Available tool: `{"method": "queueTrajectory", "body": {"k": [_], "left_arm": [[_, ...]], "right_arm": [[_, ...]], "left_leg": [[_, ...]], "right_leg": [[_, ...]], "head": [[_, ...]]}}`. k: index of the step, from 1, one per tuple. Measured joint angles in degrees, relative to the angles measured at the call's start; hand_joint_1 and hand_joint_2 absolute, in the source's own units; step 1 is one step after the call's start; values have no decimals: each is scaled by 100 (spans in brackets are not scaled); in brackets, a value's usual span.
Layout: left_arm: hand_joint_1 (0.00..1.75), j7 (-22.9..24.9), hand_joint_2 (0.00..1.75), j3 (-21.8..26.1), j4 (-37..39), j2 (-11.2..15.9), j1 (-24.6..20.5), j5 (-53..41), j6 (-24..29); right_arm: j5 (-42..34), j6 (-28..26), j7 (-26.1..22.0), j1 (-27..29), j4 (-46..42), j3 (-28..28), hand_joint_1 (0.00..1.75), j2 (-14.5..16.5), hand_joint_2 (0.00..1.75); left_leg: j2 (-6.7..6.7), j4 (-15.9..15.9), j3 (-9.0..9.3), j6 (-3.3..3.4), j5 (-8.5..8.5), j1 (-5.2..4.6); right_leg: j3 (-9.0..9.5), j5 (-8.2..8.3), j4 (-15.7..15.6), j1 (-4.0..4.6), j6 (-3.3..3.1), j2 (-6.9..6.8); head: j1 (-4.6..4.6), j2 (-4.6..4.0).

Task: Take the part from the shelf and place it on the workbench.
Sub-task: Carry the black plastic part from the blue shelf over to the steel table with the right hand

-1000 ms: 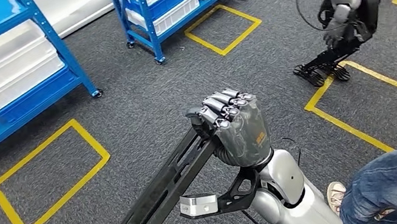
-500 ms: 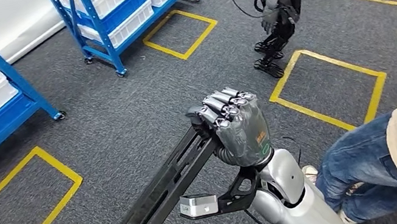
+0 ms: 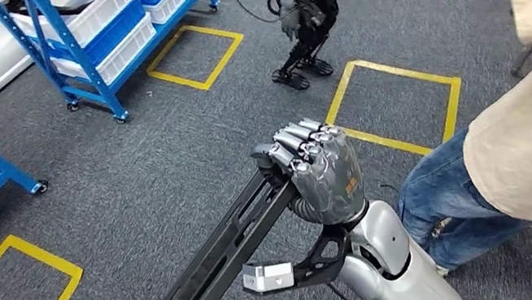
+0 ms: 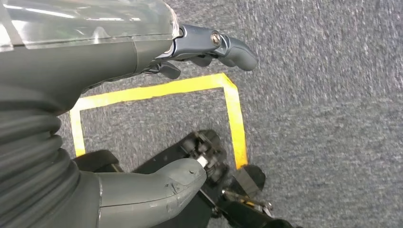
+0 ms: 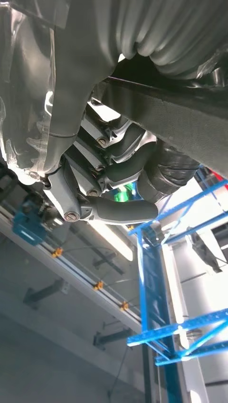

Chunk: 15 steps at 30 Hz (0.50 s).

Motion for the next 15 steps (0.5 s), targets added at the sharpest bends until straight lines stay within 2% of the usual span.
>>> {"method": "queueTrajectory", "body": {"k": [1,3,5,6,7,8,9,10,12,14,15], "left_arm": [[0,1,175,-1,-1,-2,-4,1,7],[0,-2,175,-2,-2,-4,-6,2,28],[0,-5,175,-2,-2,-5,9,4,50],[0,-5,175,-2,-2,-4,21,4,58],[0,-3,175,-2,-1,-1,32,5,64],[0,-2,175,-2,-1,2,37,6,71],[0,0,175,-2,-1,6,38,7,78],[0,1,175,-2,-1,8,35,7,82],[0,1,175,-2,-2,9,27,7,90],[0,1,175,-4,-2,11,26,7,97],[0,0,175,-6,-2,12,29,6,99]], "right_arm": [[1,0,1,1,-5,0,175,1,175],[2,-1,2,-6,-25,0,175,4,175],[2,1,2,-9,-38,0,175,11,175],[3,2,2,-2,-39,0,175,14,175],[4,3,3,8,-39,0,175,14,175],[5,3,3,15,-39,0,175,13,175],[7,3,4,19,-39,0,175,13,175],[8,3,4,20,-39,0,175,13,175],[11,4,11,17,-40,0,175,13,175],[13,6,18,15,-43,0,175,13,175],[13,7,19,17,-44,0,175,13,175]], "left_leg": [[18,1,7,-35,-18,9],[-146,181,-46,-91,-177,36],[-417,795,-308,-119,-534,57],[-484,1188,-494,-124,-705,60],[-514,1490,-646,-126,-793,60],[-527,1625,-729,-121,-777,60],[-536,1529,-706,-108,-643,60],[-564,1241,-593,-89,-433,60],[-787,495,-290,-43,-69,70],[-982,134,-140,-12,28,68],[-986,106,-125,2,25,59]], "right_leg": [[1,8,-7,-8,-33,65],[13,36,-38,-39,-101,184],[16,51,-49,-51,-152,309],[13,53,-46,-45,-167,377],[10,53,-41,-38,-169,453],[8,53,-33,-31,-170,530],[8,53,-23,-28,-170,611],[9,52,-12,-27,-168,689],[-7,51,20,-28,-149,834],[-55,70,37,-46,-93,958],[-77,90,31,-56,-53,1018]], "head": [[-1,0],[-1,0],[-2,0],[-3,0],[-2,0],[-3,0],[-2,0],[-2,0],[-1,0],[-2,0],[-3,0]]}}
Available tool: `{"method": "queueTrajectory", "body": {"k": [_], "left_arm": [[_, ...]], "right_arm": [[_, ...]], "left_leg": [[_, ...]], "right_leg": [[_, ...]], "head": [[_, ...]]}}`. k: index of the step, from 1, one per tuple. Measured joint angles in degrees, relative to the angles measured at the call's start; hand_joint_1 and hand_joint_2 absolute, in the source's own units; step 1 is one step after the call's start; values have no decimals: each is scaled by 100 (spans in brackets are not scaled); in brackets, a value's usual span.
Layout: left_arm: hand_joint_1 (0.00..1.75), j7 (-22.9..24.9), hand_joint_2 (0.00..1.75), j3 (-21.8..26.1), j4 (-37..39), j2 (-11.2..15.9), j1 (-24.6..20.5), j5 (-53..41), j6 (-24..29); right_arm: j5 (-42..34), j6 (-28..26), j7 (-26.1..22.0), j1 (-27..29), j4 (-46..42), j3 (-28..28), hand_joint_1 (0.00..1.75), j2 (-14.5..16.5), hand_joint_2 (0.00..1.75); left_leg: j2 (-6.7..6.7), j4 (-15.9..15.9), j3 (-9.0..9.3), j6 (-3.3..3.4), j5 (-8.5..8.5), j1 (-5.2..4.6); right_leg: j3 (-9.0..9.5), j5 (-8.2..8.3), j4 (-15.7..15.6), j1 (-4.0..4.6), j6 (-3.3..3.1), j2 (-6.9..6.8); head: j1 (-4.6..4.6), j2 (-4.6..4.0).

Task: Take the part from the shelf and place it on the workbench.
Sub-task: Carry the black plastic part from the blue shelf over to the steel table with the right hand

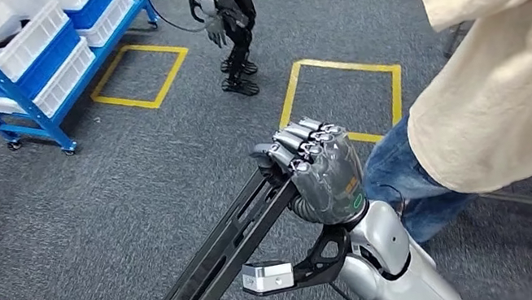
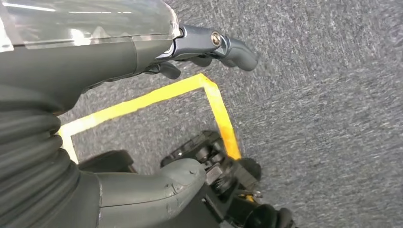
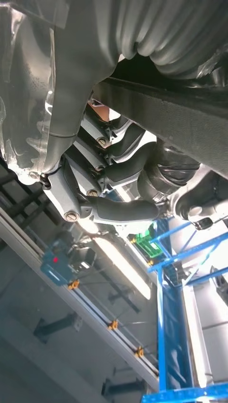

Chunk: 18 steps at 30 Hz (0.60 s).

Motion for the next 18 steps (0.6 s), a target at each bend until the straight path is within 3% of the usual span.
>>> {"method": "queueTrajectory", "body": {"k": [1,2,4,6,8,9,10,12,14,16,18], "left_arm": [[0,-3,175,-4,0,1,1,0,3],[0,-13,175,-10,0,-1,-2,0,5],[0,-54,175,-26,0,-8,-16,6,20],[0,-87,175,-33,0,-10,-4,14,35],[0,-92,175,-37,0,-4,20,13,39],[0,-91,175,-42,0,-3,23,7,40],[0,-91,175,-51,0,-5,19,1,40],[0,-90,175,-77,0,-12,6,-9,40],[0,-86,175,-97,0,-15,-1,-14,39],[0,-83,175,-117,0,-17,-9,-19,38],[0,-83,175,-133,0,-22,-23,-23,38]], "right_arm": [[0,0,0,5,-2,0,175,-1,175],[0,-2,1,13,-7,0,175,-3,175],[0,-5,3,21,-22,0,175,-10,175],[0,-8,6,34,-34,0,175,-16,175],[0,-9,8,62,-35,0,175,-25,175],[0,-9,10,74,-35,-1,175,-31,175],[0,-10,10,81,-38,-1,175,-37,175],[0,-12,11,83,-52,-2,175,-40,175],[0,-15,11,79,-72,-2,175,-39,175],[1,-20,11,79,-87,-4,175,-39,175],[3,-27,9,77,-102,-9,175,-38,175]], "left_leg": [[58,-20,6,27,20,1],[125,-59,18,63,47,7],[269,-140,42,139,104,25],[420,-162,49,180,114,7],[582,-155,48,194,99,-4],[658,-147,49,190,87,-4],[724,-135,54,179,72,-2],[833,-97,68,129,23,-19],[929,-71,85,68,-23,-48],[1037,-78,118,7,-48,-56],[945,32,111,-54,-161,-27]], "right_leg": [[-15,22,-16,-7,40,60],[-31,9,-4,-5,69,37],[-162,-188,272,20,112,-216],[-468,-549,942,13,142,-535],[-695,-696,1435,-19,181,-645],[-668,-621,1401,-37,196,-676],[-525,-461,1148,-51,205,-722],[-114,-167,394,-40,192,-946],[87,-89,-4,8,141,-1076],[84,-94,-29,30,79,-966],[110,-72,-70,2,8,-841]], "head": [[1,0],[3,0],[21,0],[39,0],[39,0],[39,0],[39,0],[40,0],[37,0],[35,0],[34,0]]}}
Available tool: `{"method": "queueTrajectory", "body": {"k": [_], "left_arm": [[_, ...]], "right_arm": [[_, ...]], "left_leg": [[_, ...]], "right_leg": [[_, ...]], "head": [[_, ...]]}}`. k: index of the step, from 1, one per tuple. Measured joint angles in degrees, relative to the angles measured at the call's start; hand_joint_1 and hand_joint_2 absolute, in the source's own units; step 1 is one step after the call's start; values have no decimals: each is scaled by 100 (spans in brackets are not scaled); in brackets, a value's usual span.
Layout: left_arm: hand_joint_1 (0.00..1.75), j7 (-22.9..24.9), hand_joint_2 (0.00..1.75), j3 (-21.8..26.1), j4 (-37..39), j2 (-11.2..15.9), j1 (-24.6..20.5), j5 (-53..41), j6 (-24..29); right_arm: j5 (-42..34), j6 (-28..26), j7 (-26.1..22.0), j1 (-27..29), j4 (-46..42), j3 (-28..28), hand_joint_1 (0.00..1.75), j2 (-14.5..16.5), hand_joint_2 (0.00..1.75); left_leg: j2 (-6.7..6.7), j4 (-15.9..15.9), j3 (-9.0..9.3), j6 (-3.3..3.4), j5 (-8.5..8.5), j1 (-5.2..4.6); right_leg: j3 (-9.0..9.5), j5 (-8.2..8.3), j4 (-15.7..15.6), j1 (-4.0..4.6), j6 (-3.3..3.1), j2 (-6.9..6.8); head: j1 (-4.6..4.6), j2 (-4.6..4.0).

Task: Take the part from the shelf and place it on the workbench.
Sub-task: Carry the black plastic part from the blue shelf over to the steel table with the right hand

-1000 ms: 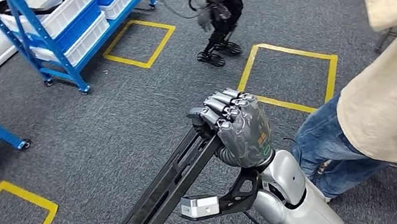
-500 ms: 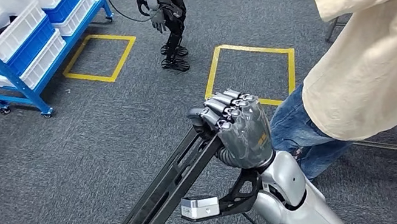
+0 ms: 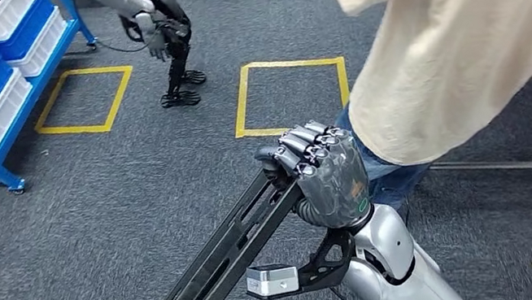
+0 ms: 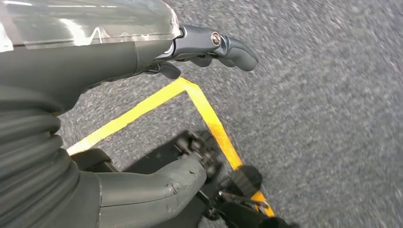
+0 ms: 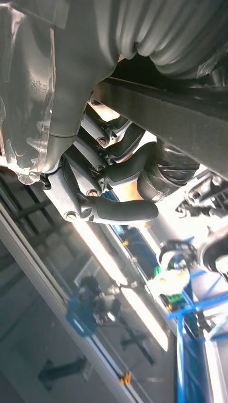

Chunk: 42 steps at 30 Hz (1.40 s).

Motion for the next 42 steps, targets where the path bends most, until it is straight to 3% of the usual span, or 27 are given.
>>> {"method": "queueTrajectory", "body": {"k": [3,4,5,6,8,9,10,12,14,16,18,19,20,21,22,24,26,27,29,31,33,35,36,37,38,40,42], "left_arm": [[0,-1,175,-4,0,-2,10,-5,0],[0,-1,175,-5,0,-2,22,-6,0],[0,0,175,-6,0,-1,33,-6,0],[0,1,175,-6,0,2,39,-6,0],[0,1,175,-6,0,9,34,-6,0],[0,0,175,-6,0,10,30,-5,0],[0,-3,175,-6,0,9,26,-3,0],[0,-8,175,-6,0,6,29,4,0],[0,-10,175,-9,0,-2,27,8,0],[0,-14,175,-14,0,-17,15,10,1],[0,-16,175,-16,0,-24,22,11,2],[0,-15,175,-16,0,-21,35,11,3],[0,-15,175,-16,0,-18,47,12,6],[0,-15,175,-16,0,-16,53,14,9],[0,-14,175,-17,0,-16,54,16,14],[0,-6,175,-24,0,-20,47,20,23],[0,9,175,-34,0,-23,42,21,31],[0,17,175,-38,0,-24,40,22,32],[0,30,175,-42,-1,-28,35,30,26],[0,33,175,-45,-2,-31,26,43,17],[0,33,175,-46,-2,-31,32,49,15],[0,33,175,-47,-2,-26,62,49,15],[0,31,175,-47,-2,-20,76,49,15],[0,23,175,-47,-2,-15,83,50,15],[0,10,175,-47,-2,-10,83,51,16],[0,-27,175,-48,-2,-9,78,60,33],[0,-56,175,-50,-2,-10,81,69,67]], "right_arm": [[2,-12,-7,-4,-7,-2,175,5,175],[2,-12,-8,3,-5,-2,175,6,175],[2,-12,-9,8,-4,-2,175,5,175],[3,-12,-8,11,-4,-2,175,5,175],[4,-12,-8,12,-4,-2,175,5,175],[4,-13,-9,11,-5,-2,175,5,175],[5,-13,-9,11,-5,-2,175,5,175],[9,-18,-10,17,-7,-2,175,4,175],[12,-24,-10,29,-10,-5,175,1,175],[13,-28,-10,33,-18,-14,175,-3,175],[13,-32,-10,34,-27,-20,175,-5,175],[13,-33,-10,39,-28,-20,175,-7,175],[13,-33,-10,49,-28,-21,175,-10,175],[13,-34,-10,59,-27,-21,175,-13,175],[13,-34,-11,65,-27,-22,175,-17,175],[16,-37,-11,68,-37,-22,175,-19,175],[21,-37,-10,62,-51,-22,175,-17,175],[23,-37,-10,60,-54,-22,175,-17,175],[25,-39,-10,64,-61,-23,175,-16,175],[28,-49,-9,64,-72,-24,175,-13,175],[33,-59,-9,64,-79,-23,175,-8,175],[38,-60,-8,74,-78,-23,175,-7,175],[42,-60,-8,81,-78,-23,175,-7,175],[45,-60,-8,86,-77,-23,175,-8,175],[48,-60,-8,89,-77,-23,175,-8,175],[54,-59,-6,89,-78,-24,175,-8,175],[74,-58,1,89,-81,-24,175,-8,175]], "left_leg": [[-410,887,-388,-53,-495,37],[-462,1237,-564,-66,-620,40],[-483,1450,-684,-74,-647,40],[-492,1456,-711,-77,-559,42],[-560,876,-486,-72,-141,59],[-681,512,-333,-69,18,73],[-793,239,-217,-58,118,86],[-923,54,-141,-21,133,83],[-820,19,-134,52,175,77],[-691,-34,-129,144,222,84],[-550,-57,-135,200,237,71],[-472,-57,-141,209,234,58],[-392,-56,-143,215,230,48],[-313,-56,-141,218,224,40],[-242,-56,-133,217,218,32],[-122,-56,-102,206,195,14],[-28,-53,-78,173,168,-15],[21,-54,-69,151,158,-26],[116,-62,-49,98,133,-36],[-43,89,-90,37,2,-21],[-358,651,-332,-12,-313,9],[-476,1344,-672,-45,-583,23],[-487,1502,-764,-55,-582,27],[-493,1433,-752,-58,-461,32],[-522,1159,-642,-58,-252,41],[-753,428,-334,-55,96,75],[-950,86,-189,-25,174,90]], "right_leg": [[23,22,-30,-33,-83,177],[22,21,-26,-30,-89,248],[21,20,-18,-28,-89,324],[20,18,-5,-28,-86,404],[20,5,34,-39,-65,558],[9,-6,62,-38,-42,626],[-12,-10,88,-37,-13,689],[-60,8,103,-35,56,798],[-88,32,89,-47,124,835],[-193,-117,296,-30,169,589],[-484,-474,927,-16,192,277],[-658,-639,1302,-18,201,211],[-776,-720,1564,-20,204,181],[-798,-697,1634,-20,200,164],[-696,-568,1467,-16,185,141],[-257,-228,688,24,116,-34],[41,-82,125,96,34,-227],[75,-91,38,125,6,-261],[72,-66,5,114,-34,-129],[100,-27,-56,63,-86,-4],[115,-6,-83,29,-122,116],[103,-8,-63,23,-135,260],[97,-11,-46,22,-135,341],[93,-16,-27,20,-130,425],[90,-24,-3,15,-118,508],[65,-50,63,14,-75,650],[9,-49,104,11,-10,773]], "head": [[-6,0],[-5,0],[-5,0],[-5,0],[-6,0],[-5,0],[-5,0],[-4,0],[-4,0],[5,0],[14,0],[12,0],[13,0],[13,0],[13,0],[13,0],[11,0],[11,0],[11,0],[9,0],[7,0],[7,0],[7,0],[7,0],[7,0],[8,0],[8,0]]}}
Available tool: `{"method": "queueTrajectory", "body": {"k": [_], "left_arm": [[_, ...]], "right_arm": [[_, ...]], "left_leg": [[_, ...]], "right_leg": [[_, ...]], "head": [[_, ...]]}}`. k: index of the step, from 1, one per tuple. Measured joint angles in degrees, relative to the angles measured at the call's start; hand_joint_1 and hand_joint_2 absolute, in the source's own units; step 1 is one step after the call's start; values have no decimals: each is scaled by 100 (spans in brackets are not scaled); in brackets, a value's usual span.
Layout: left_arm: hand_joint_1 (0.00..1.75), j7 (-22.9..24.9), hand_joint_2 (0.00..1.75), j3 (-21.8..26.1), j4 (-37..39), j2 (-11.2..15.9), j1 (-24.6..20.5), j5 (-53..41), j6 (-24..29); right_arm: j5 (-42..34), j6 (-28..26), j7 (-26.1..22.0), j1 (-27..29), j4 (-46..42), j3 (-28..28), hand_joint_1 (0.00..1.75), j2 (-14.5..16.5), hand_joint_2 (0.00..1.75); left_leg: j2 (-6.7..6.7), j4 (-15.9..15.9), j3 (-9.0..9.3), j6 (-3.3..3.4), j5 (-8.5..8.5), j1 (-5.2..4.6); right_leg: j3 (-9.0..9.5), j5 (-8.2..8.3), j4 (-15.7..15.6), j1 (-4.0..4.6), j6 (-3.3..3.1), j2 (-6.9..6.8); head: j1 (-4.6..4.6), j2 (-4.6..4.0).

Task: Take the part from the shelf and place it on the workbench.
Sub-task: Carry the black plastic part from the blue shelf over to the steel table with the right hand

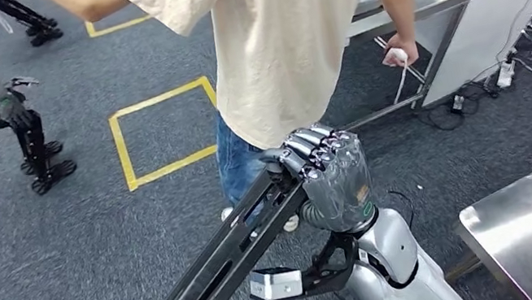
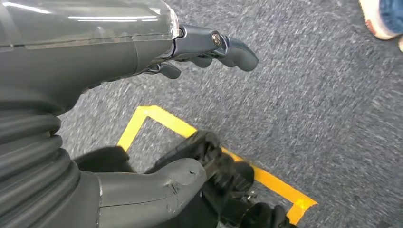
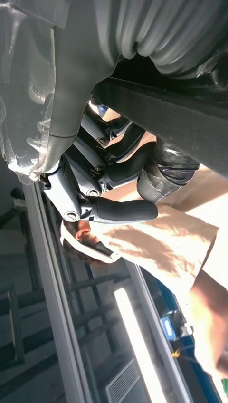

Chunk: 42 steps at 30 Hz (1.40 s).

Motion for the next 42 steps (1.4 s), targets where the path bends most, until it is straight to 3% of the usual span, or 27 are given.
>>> {"method": "queueTrajectory", "body": {"k": [2,3,5,7,9,10,11,13,15,16,18,20,22,24,25,27,29,31,32,33,35,37,39,40,41,42], "left_arm": [[0,-28,175,-6,0,-2,1,5,27],[0,-43,175,-11,0,-4,-3,7,38],[0,-78,175,-28,0,-10,-15,14,57],[0,-108,175,-39,0,-7,1,25,73],[0,-132,175,-43,0,3,26,32,84],[0,-144,175,-46,0,6,29,34,90],[0,-159,175,-52,0,6,27,33,94],[0,-195,175,-70,0,2,21,25,101],[0,-228,175,-85,0,-1,18,21,104],[0,-239,175,-88,0,-3,17,22,105],[0,-250,175,-90,-2,-7,8,24,105],[0,-255,175,-92,-4,-10,5,31,107],[0,-256,175,-92,-4,-6,19,37,107],[0,-256,175,-91,-4,4,41,40,107],[0,-256,175,-91,-4,8,45,44,107],[0,-257,175,-92,-4,13,40,51,111],[0,-258,175,-93,-4,14,32,55,129],[0,-257,175,-93,-4,14,30,57,160],[0,-256,175,-93,-4,14,27,58,174],[0,-256,175,-94,-5,8,24,58,187],[0,-256,175,-96,-7,-5,9,60,212],[0,-255,175,-97,-9,-8,14,61,234],[0,-255,175,-97,-9,-2,35,62,252],[0,-255,175,-97,-9,1,41,63,258],[0,-256,175,-98,-9,1,40,64,264],[0,-257,175,-99,-9,1,37,66,268]], "right_arm": [[22,1,7,5,-2,-5,175,-1,175],[30,0,8,9,-4,-10,175,-1,175],[44,-1,10,3,-6,-19,175,-3,175],[53,0,16,0,-6,-26,175,-6,175],[62,1,23,7,-5,-47,175,-14,175],[66,1,25,10,-5,-65,175,-21,175],[71,1,27,8,-5,-84,175,-26,175],[90,1,38,-6,-11,-117,175,-32,175],[110,-1,52,-32,-22,-143,175,-33,175],[118,-1,56,-41,-29,-158,175,-36,175],[122,-2,60,-45,-47,-192,175,-44,175],[125,-2,62,-61,-63,-212,175,-50,175],[126,-2,63,-75,-68,-216,175,-51,175],[131,-1,64,-69,-68,-217,175,-52,175],[136,0,65,-68,-67,-217,175,-52,175],[146,1,71,-68,-67,-222,175,-52,175],[149,3,80,-73,-68,-236,175,-52,175],[148,6,85,-77,-72,-250,175,-52,175],[148,7,87,-76,-75,-255,175,-52,175],[148,7,87,-70,-83,-260,175,-54,175],[145,7,90,-67,-105,-276,175,-59,175],[142,7,93,-68,-119,-288,175,-63,175],[138,7,95,-53,-119,-292,175,-71,175],[135,7,95,-43,-119,-294,175,-76,175],[131,7,95,-36,-119,-296,175,-79,175],[128,7,94,-32,-119,-296,175,-81,175]], "left_leg": [[58,-31,12,72,14,-13],[122,-58,21,116,36,-15],[261,-121,40,198,78,-4],[411,-136,42,236,83,-20],[568,-135,39,248,73,-36],[641,-135,43,251,66,-43],[707,-135,54,249,58,-50],[821,-134,86,228,35,-75],[916,-135,107,186,12,-103],[971,-140,117,162,2,-114],[1024,-142,149,108,-28,-118],[796,73,81,54,-197,-101],[521,720,-213,16,-545,-74],[462,1332,-522,-18,-740,-62],[459,1381,-566,-30,-675,-57],[401,859,-360,-36,-274,-34],[185,192,-70,-22,2,-5],[63,-41,29,11,25,-5],[103,-61,33,40,42,-12],[161,-80,35,78,64,-9],[278,-132,48,156,107,3],[408,-156,51,201,118,1],[557,-156,46,217,108,-9],[631,-155,47,218,100,-11],[700,-155,54,212,92,-12],[762,-155,67,201,82,-12]], "right_leg": [[-42,35,-19,-16,74,115],[-56,30,-10,-18,106,78],[-184,-144,255,-4,158,-206],[-505,-498,933,1,197,-523],[-775,-672,1485,-11,214,-604],[-764,-602,1475,-13,208,-620],[-632,-441,1236,-10,187,-648],[-190,-107,432,47,97,-865],[50,4,-44,121,9,-1046],[55,-12,-87,144,-13,-1045],[61,22,-135,119,-53,-906],[95,68,-206,63,-110,-780],[104,89,-226,32,-145,-650],[99,89,-210,26,-149,-500],[97,86,-194,23,-144,-421],[95,66,-143,10,-118,-259],[65,36,-70,9,-68,-118],[12,37,-34,6,0,-6],[-11,53,-38,-2,39,50],[-25,60,-42,-13,73,63],[-107,-46,113,-6,130,-147],[-380,-364,687,-1,175,-477],[-700,-609,1326,-24,206,-595],[-744,-586,1411,-32,212,-614],[-679,-469,1289,-37,209,-633],[-508,-285,974,-36,198,-670]], "head": [[-1,0],[1,0],[9,0],[15,0],[15,0],[16,0],[16,0],[15,0],[14,0],[13,0],[13,0],[12,0],[11,0],[10,0],[10,0],[10,0],[12,0],[12,0],[12,0],[12,0],[20,0],[29,0],[30,0],[30,0],[30,0],[30,0]]}}
